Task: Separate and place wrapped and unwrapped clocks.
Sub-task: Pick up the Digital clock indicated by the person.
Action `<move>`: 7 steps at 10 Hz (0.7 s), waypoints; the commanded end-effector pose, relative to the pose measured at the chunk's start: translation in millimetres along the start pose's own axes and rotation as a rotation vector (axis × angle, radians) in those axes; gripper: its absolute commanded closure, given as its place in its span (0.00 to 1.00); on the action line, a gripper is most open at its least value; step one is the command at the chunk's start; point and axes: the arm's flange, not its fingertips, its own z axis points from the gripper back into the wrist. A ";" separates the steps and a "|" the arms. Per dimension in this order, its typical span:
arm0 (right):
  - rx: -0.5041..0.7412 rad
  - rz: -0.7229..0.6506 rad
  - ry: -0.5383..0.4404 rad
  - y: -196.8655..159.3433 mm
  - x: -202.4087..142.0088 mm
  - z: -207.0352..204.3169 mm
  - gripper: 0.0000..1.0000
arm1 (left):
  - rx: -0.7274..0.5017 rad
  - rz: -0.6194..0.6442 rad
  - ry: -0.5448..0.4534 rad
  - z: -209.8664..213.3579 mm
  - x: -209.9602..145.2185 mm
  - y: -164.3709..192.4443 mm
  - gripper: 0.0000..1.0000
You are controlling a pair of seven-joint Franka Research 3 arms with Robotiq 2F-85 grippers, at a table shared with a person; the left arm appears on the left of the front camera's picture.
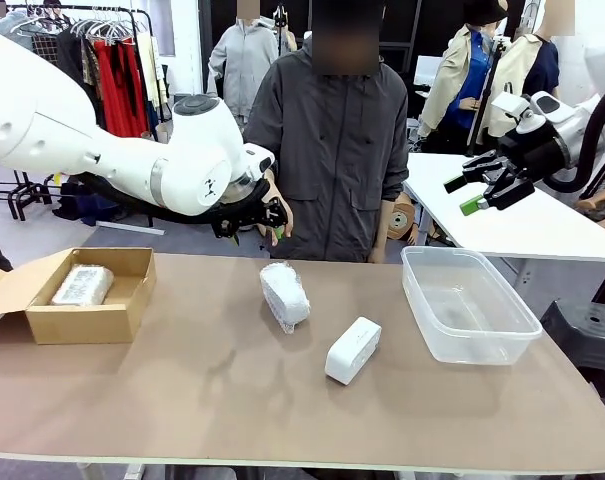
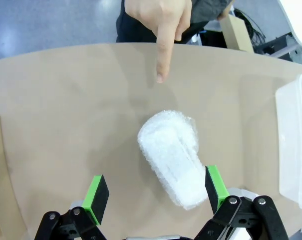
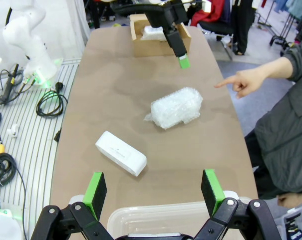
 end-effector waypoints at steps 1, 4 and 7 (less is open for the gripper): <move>-0.003 0.002 -0.002 2.2 0.8 0.6 0.00 | 0.016 -0.011 0.000 3.1 -0.8 -1.4 0.00; -0.003 0.002 -0.002 2.2 0.8 0.6 0.00 | 0.099 0.230 0.068 -14.1 14.2 -5.2 0.00; -0.003 0.002 -0.002 2.2 0.8 0.6 0.00 | 0.098 0.460 0.117 -27.1 26.9 -7.0 0.00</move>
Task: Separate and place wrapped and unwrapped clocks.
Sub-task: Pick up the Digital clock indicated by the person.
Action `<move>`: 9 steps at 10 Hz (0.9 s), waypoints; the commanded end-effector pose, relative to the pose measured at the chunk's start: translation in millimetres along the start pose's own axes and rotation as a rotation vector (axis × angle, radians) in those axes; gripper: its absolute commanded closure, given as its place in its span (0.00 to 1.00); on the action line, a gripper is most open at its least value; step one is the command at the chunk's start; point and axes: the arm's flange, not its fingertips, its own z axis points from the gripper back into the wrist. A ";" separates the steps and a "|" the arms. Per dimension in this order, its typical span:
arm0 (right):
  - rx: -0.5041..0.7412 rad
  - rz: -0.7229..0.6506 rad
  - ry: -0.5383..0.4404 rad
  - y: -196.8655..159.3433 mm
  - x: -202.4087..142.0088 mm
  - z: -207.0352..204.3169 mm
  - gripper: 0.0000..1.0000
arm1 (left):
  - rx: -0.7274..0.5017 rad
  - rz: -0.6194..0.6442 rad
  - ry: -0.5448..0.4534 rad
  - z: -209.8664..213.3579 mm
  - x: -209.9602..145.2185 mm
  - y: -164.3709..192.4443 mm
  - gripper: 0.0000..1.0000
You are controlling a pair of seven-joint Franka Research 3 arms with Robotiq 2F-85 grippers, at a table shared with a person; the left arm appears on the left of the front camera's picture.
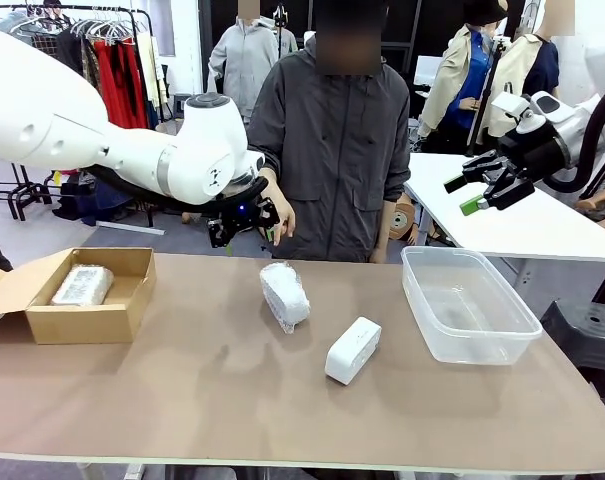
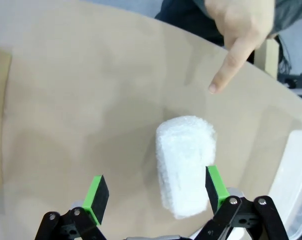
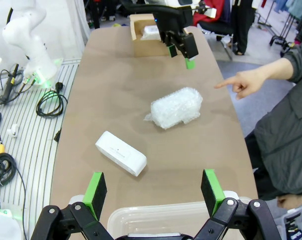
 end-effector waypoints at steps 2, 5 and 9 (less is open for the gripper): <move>-0.003 0.001 -0.002 2.2 0.7 0.5 0.00 | -0.068 0.141 0.047 -15.7 5.8 -13.1 0.00; -0.003 0.001 -0.002 2.2 0.7 0.5 0.00 | -0.126 -0.001 0.057 -34.6 -6.1 -10.9 0.00; -0.003 0.001 -0.002 2.2 0.7 0.5 0.00 | -0.150 -0.091 0.114 -60.6 -17.6 -17.4 0.00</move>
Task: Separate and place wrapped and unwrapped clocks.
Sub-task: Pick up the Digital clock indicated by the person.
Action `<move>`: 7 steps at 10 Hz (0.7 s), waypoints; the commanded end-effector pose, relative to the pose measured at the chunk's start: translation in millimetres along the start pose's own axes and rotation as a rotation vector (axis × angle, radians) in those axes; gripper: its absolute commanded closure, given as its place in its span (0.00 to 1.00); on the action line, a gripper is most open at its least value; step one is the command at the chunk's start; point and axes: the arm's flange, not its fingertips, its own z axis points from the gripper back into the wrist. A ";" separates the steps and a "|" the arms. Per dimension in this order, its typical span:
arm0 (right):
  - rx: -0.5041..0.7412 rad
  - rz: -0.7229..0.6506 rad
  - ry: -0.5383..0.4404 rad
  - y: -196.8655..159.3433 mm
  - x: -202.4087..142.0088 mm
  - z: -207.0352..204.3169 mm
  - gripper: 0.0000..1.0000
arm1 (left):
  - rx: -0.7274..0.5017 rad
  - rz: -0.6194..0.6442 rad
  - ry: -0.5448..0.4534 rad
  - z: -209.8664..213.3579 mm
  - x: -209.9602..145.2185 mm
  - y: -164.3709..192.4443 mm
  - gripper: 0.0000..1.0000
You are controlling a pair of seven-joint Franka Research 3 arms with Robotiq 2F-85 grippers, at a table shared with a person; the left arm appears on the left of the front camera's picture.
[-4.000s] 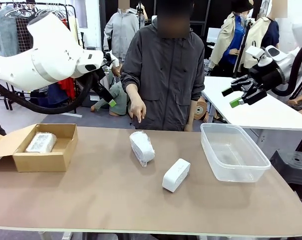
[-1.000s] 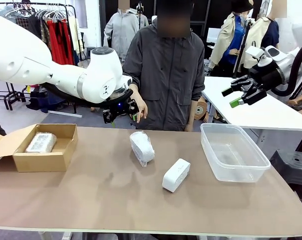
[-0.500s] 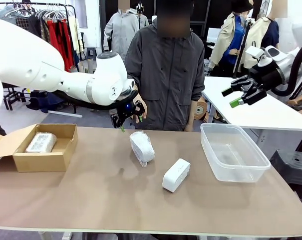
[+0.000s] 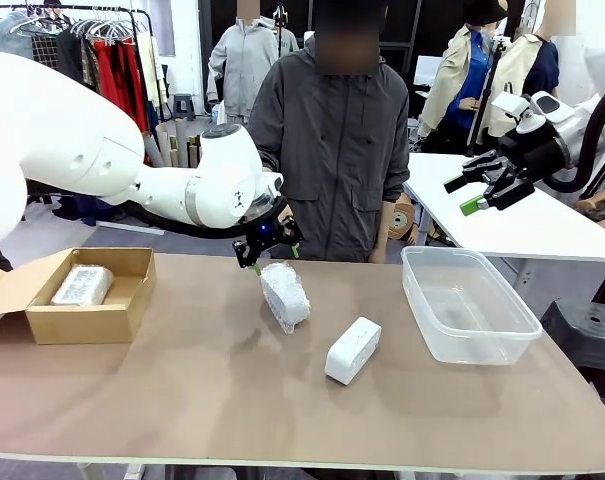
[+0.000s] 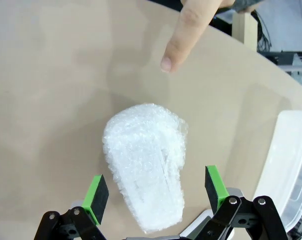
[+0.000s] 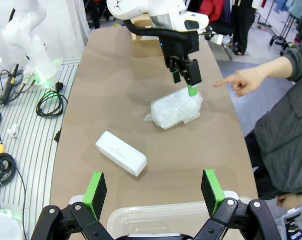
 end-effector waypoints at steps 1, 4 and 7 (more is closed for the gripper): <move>-0.003 0.001 -0.002 2.2 0.8 0.5 0.00 | -0.027 -0.021 0.040 -8.0 1.9 8.4 0.00; -0.003 0.001 -0.002 2.2 0.8 0.5 0.00 | -0.014 0.018 0.084 -23.0 -3.2 8.7 0.00; -0.003 0.001 -0.002 2.2 0.8 0.5 0.00 | -0.018 0.045 0.105 -33.4 -5.1 10.1 0.00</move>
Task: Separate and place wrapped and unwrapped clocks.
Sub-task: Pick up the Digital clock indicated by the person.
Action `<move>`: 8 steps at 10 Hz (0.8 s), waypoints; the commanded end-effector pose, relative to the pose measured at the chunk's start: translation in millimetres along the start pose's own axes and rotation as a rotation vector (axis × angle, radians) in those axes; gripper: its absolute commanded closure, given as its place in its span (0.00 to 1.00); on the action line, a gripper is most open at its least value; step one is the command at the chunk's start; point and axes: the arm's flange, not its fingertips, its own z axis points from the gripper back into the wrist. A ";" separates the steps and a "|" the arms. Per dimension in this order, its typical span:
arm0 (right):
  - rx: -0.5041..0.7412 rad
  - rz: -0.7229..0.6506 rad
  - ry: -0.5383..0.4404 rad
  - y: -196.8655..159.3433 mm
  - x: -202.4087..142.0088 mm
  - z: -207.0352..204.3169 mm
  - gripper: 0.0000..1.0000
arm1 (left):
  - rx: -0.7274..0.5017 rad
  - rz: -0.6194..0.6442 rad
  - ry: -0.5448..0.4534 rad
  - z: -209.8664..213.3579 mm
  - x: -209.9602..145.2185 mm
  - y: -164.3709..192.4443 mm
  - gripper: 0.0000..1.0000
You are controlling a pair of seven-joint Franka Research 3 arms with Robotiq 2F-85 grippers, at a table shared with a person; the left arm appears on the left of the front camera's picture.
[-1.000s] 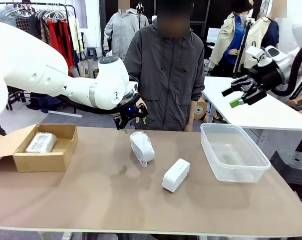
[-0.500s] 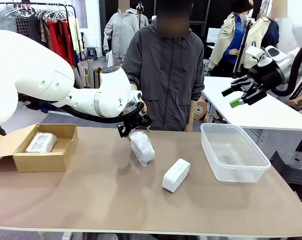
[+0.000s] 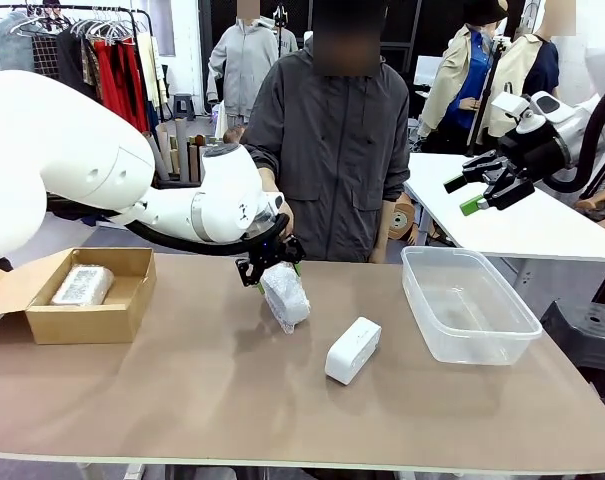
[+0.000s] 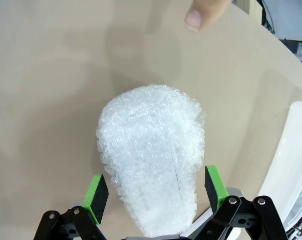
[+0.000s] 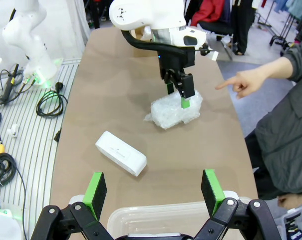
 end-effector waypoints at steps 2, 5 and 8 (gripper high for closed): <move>-0.003 0.001 -0.002 2.2 0.7 0.5 0.00 | -0.012 0.027 0.034 -10.1 3.8 3.1 0.00; -0.003 0.001 -0.002 2.2 0.7 0.5 0.00 | 0.002 0.027 0.047 -23.9 2.9 7.2 0.00; -0.003 0.001 -0.002 2.2 0.7 0.5 0.00 | 0.023 -0.038 0.036 -28.9 0.4 9.1 0.59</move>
